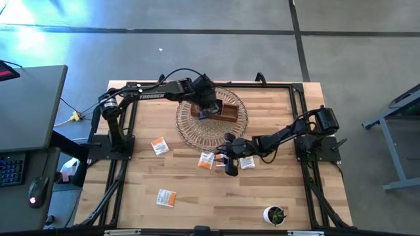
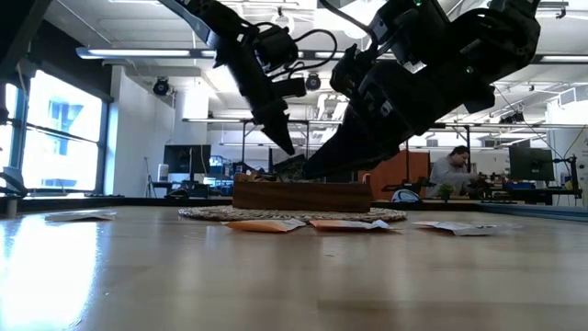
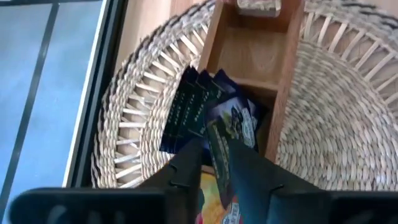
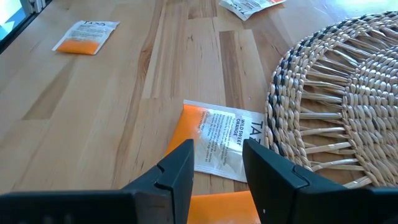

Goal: Pick & Place Tea
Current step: Put the black tea bag into the middle section of the wooden organizer

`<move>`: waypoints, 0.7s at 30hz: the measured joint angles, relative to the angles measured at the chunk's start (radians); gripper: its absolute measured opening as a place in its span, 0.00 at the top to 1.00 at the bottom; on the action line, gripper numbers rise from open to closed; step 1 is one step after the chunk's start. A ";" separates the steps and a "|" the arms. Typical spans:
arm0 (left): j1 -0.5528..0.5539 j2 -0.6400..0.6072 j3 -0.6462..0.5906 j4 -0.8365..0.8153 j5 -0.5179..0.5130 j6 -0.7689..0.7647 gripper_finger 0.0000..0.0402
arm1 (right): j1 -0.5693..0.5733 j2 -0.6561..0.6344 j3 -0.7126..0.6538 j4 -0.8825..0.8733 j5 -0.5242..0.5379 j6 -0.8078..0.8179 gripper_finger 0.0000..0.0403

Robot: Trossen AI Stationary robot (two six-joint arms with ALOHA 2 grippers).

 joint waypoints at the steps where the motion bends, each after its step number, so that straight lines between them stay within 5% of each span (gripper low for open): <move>1: 0.000 0.000 0.000 0.008 0.000 -0.001 0.78 | 0.000 0.000 0.000 0.000 0.000 0.000 0.67; 9: -0.038 0.000 0.000 0.031 -0.106 -0.066 0.67 | 0.000 0.000 0.000 0.000 0.000 0.000 0.67; 21: -0.050 0.025 0.001 0.041 -0.195 -0.210 0.75 | -0.001 0.000 0.000 0.000 0.000 0.000 0.67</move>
